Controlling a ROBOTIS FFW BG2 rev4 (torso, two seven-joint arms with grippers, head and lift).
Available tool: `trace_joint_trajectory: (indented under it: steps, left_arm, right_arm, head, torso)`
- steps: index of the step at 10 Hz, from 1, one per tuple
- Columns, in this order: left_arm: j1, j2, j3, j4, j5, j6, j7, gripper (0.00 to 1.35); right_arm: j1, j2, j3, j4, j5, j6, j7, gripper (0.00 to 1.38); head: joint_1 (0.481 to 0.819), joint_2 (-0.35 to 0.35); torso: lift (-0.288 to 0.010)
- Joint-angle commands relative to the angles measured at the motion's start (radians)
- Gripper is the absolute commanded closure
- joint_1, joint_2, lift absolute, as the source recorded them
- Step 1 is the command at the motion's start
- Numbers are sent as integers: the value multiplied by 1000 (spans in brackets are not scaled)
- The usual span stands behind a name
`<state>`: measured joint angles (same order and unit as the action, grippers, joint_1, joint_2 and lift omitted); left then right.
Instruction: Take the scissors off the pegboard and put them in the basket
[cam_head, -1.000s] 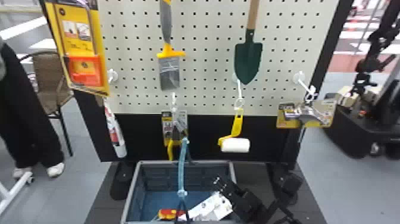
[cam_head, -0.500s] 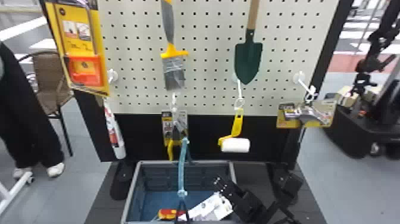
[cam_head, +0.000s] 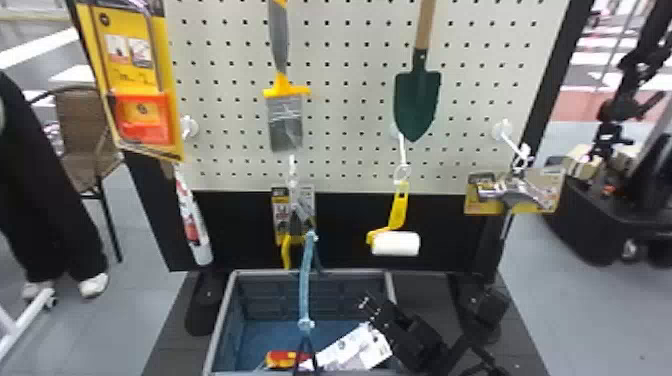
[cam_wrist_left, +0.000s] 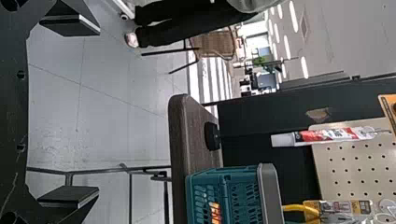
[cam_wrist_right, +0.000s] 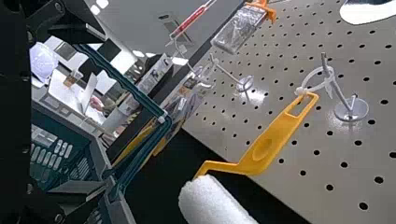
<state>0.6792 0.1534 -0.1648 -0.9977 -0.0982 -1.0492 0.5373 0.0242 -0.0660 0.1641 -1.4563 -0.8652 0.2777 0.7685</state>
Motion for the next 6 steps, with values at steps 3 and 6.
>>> trace_joint_trajectory:
  steps: [3,6]
  left_arm:
    - [-2,0,-1,2,-1,0,0,102]
    - [-4,-3,4,2,-6,-5,1,102]
  right_arm:
    - [0,-1,-3,-10,11,0,-2,182]
    - [178,8,-155,-403,324,-89,-163,182]
  head:
    - [549,0]
    - [549,0]
  torso:
    - [-100]
    - [-100]
